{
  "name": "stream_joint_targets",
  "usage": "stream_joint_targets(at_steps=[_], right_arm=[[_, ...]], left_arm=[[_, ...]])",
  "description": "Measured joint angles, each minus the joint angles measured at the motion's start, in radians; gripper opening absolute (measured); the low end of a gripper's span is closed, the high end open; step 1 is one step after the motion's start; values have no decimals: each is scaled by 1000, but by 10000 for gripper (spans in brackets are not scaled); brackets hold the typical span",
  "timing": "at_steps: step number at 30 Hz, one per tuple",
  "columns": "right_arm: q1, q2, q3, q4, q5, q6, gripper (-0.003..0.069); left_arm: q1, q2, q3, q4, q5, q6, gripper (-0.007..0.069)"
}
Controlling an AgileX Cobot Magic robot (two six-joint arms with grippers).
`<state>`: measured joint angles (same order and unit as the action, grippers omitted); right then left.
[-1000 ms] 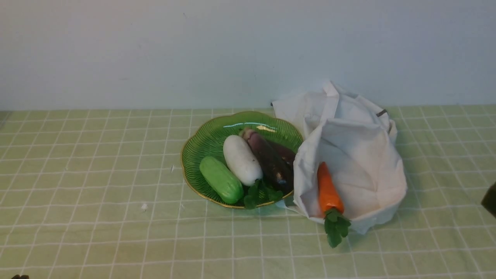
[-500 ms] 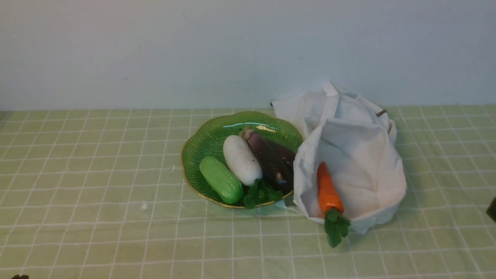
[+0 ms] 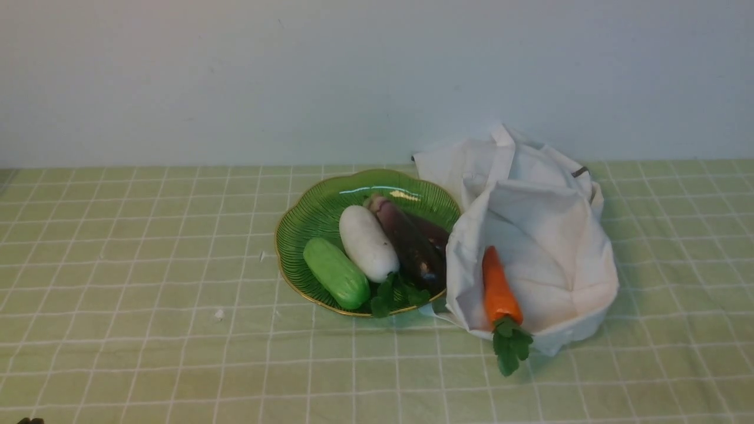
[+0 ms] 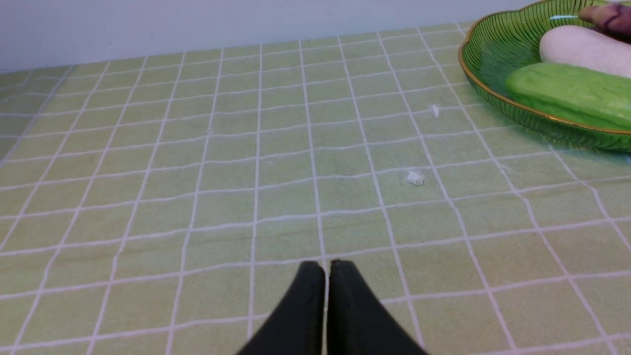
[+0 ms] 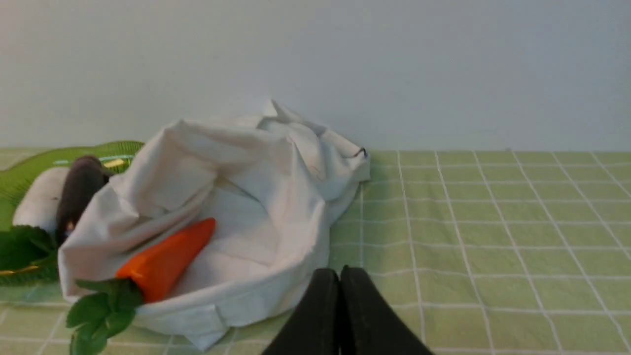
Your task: Take vegetables from bag on green coffee tablecloth place on plate.
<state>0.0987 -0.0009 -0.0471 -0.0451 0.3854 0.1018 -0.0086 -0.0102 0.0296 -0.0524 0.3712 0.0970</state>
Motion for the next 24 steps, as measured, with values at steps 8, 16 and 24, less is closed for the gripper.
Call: stream_joint_targets(at_steps=[8,16,24], right_arm=[[-3,-11,61,50,12,-24,-15],[-4,-11,65,69,14,-90,-15],[-4,-11,65,45,14,-96,-15]], left_arm=[[0,0,0,0,0,0,-4],[0,0,0,0,0,0,-4],[0,0,0,0,0,0,-4]])
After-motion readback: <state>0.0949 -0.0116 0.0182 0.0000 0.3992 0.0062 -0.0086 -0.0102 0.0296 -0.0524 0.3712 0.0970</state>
